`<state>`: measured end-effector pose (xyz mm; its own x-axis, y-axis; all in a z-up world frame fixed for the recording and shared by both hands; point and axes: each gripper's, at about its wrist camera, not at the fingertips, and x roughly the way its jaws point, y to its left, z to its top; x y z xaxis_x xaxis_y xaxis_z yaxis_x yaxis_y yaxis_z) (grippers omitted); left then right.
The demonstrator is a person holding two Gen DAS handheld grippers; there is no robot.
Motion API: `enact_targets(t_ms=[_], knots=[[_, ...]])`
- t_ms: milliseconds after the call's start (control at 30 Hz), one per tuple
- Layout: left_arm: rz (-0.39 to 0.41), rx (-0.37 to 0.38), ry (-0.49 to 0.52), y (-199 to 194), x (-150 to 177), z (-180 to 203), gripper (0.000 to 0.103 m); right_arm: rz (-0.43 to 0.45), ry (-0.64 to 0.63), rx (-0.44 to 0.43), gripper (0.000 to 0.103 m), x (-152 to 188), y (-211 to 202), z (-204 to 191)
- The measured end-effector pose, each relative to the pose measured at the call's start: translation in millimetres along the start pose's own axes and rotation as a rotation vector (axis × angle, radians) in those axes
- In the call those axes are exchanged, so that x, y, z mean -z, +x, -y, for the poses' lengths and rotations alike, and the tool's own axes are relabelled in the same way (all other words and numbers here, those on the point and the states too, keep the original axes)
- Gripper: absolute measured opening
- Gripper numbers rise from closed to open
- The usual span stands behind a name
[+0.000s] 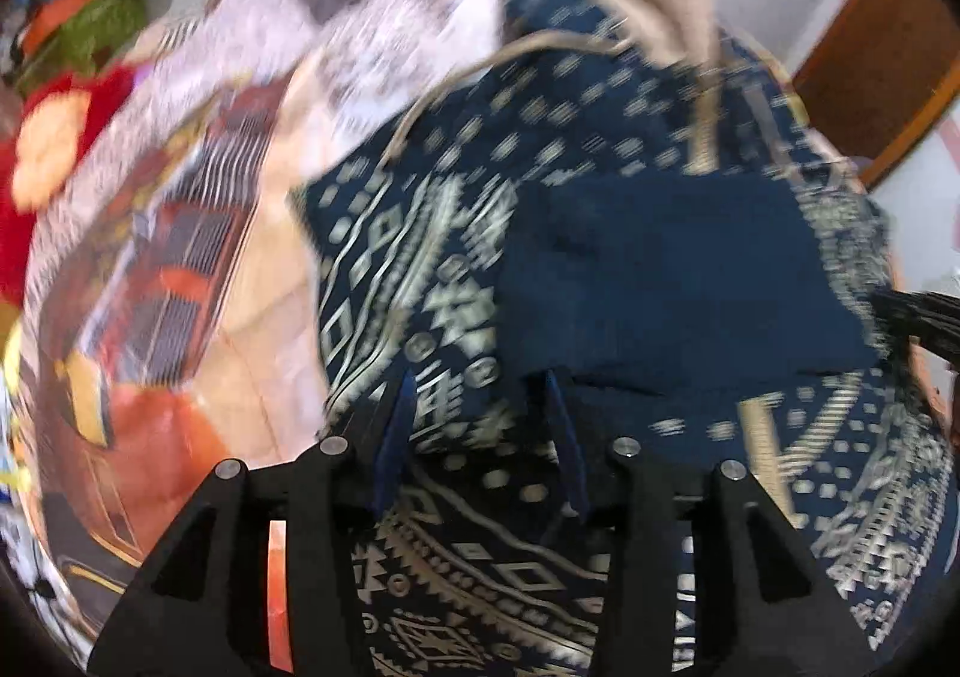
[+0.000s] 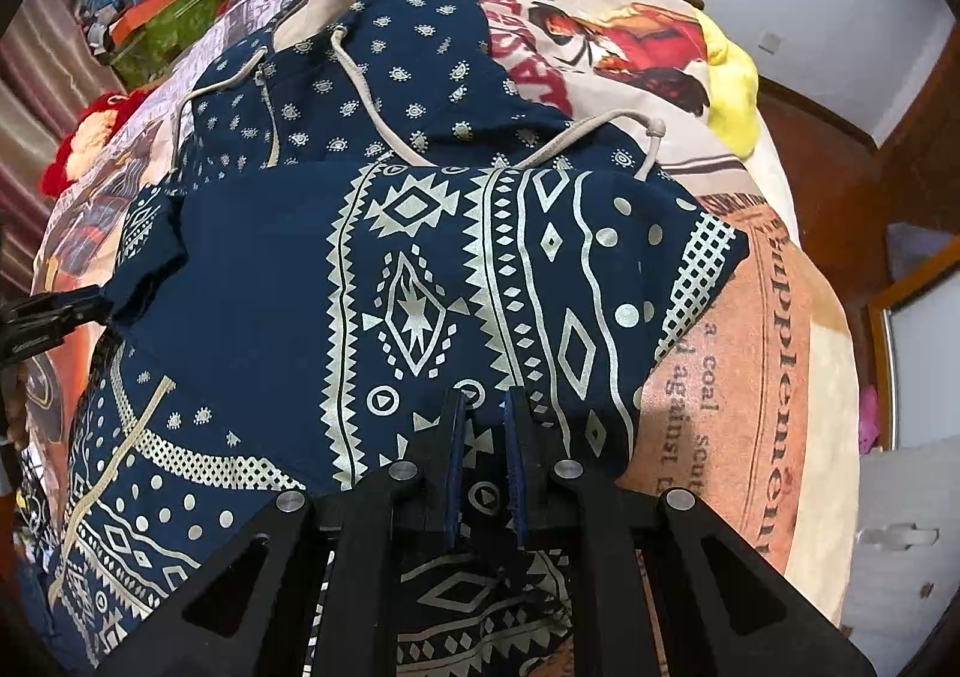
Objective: Fold large clothes
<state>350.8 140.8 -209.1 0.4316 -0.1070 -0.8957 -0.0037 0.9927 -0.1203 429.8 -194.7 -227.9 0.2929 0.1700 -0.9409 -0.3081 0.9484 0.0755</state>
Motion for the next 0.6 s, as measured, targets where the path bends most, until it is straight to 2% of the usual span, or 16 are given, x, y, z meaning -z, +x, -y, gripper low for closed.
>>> enact_targets(t_ms=[33,100,167,267,300,367,467,533,600], knots=[[0.027,0.012,0.010,-7.3,-2.3,8.4,0.055,-0.002,0.009,0.001,0.009,-0.9,-0.1,0.1],[0.066,0.038,0.020,-15.0,-4.2,17.8,0.063,-0.001,0.019,0.002,0.009,-0.4,0.2,-0.2],[0.067,0.065,0.045,-10.4,-10.2,33.2,0.064,0.005,0.023,0.004,0.009,0.6,0.1,-0.8],[0.017,0.077,0.080,19.1,-21.1,53.8,0.064,0.016,0.025,0.002,0.009,2.2,0.0,-1.4],[-0.001,0.071,0.094,30.4,-21.5,60.3,0.064,0.019,0.028,-0.001,0.009,3.1,-0.2,-1.1],[-0.029,0.010,0.114,49.9,-22.8,69.2,0.063,0.024,0.038,-0.011,0.009,4.0,-0.4,0.5],[0.020,-0.086,0.168,63.4,-20.8,81.1,0.041,0.028,0.056,-0.032,0.009,4.7,-0.2,3.7],[0.048,-0.112,0.178,58.5,-22.2,84.0,0.007,0.032,0.073,-0.051,0.009,5.7,0.1,6.8],[0.084,-0.127,0.165,43.9,-24.8,79.4,0.004,0.038,0.091,-0.072,0.009,6.7,0.5,9.8]])
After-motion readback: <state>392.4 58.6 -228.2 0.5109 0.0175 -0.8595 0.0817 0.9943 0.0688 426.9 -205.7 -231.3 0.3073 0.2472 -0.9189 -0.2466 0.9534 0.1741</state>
